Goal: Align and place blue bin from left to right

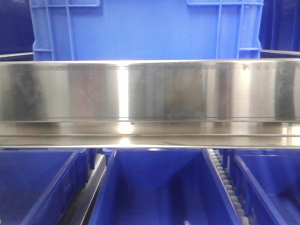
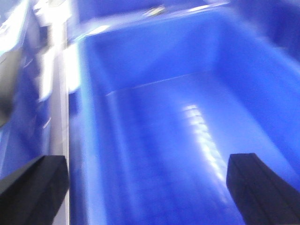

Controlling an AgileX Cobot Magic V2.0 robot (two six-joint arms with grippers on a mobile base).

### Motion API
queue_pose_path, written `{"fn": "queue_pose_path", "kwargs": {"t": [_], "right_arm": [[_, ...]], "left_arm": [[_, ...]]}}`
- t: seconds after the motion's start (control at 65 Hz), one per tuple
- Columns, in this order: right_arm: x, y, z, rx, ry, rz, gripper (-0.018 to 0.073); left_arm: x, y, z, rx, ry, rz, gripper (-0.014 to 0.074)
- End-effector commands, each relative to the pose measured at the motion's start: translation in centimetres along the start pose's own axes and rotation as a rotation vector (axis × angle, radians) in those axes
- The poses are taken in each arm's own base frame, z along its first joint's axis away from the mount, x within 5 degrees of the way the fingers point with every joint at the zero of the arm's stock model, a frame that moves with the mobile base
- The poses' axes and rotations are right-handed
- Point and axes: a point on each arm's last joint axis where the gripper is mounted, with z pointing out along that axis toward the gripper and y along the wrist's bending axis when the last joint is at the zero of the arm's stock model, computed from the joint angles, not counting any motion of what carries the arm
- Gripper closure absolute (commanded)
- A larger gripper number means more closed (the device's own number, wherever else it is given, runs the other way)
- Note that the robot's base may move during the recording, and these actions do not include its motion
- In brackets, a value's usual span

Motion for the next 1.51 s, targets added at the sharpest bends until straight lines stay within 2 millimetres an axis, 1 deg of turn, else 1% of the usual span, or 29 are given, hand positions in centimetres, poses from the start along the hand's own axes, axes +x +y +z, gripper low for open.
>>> {"fn": "queue_pose_path", "kwargs": {"t": [0.0,0.108,0.169,0.215,0.354,0.431,0.492,0.585,0.692,0.862,1.0,1.185,1.308,1.492], "right_arm": [[-1.0,0.0,0.6,0.031,-0.028,0.047,-0.001],[-1.4,0.0,2.3,0.033,0.006,0.062,-0.001],[-1.4,0.0,3.9,0.036,0.042,0.061,-0.001],[-1.3,0.1,4.8,0.039,0.065,0.061,-0.001],[-0.8,0.1,8.2,0.044,0.137,0.059,-0.001],[-0.5,0.1,9.8,0.047,0.169,0.058,-0.001],[-0.2,0.1,10.8,0.049,0.19,0.064,-0.001],[0.1,-0.1,12.0,0.057,0.214,0.087,-0.001],[0.4,-0.3,13.2,0.066,0.237,0.107,-0.001],[0.9,-0.5,14.6,0.06,0.269,0.122,-0.001],[1.1,-0.4,15.1,0.042,0.282,0.134,-0.001],[1.1,-0.4,15.3,0.046,0.285,0.159,-0.001],[1.4,-0.4,16.1,0.048,0.301,0.159,-0.001],[1.8,-0.4,17.1,0.051,0.324,0.158,-0.001]], "left_arm": [[-0.8,1.0,0.9,-0.002,0.005,-0.074,0.0018],[-1.2,1.8,2.7,0.012,0.024,-0.09,0.0018],[-1.1,2.1,3.7,-0.002,0.041,-0.081,0.0018],[-0.9,1.9,4.6,-0.004,0.057,-0.072,0.0018],[-0.2,1.7,7.3,-0.017,0.111,-0.041,0.0018],[0.1,1.5,8.5,-0.019,0.134,-0.034,0.0018],[0.5,1.3,9.5,-0.022,0.153,-0.03,0.0018],[0.8,1.1,10.4,-0.024,0.173,-0.026,0.0018],[1.1,1.0,11.3,-0.028,0.189,-0.023,0.0018],[1.4,1.9,12.3,-0.005,0.22,-0.068,0.0018],[1.6,2.8,12.9,0.006,0.236,-0.079,0.0018],[1.9,2.8,13.8,-0.004,0.251,-0.039,0.0018],[2.4,2.6,14.9,-0.007,0.273,-0.035,0.0018],[2.7,2.8,15.5,-0.014,0.286,-0.036,0.0018]]}}
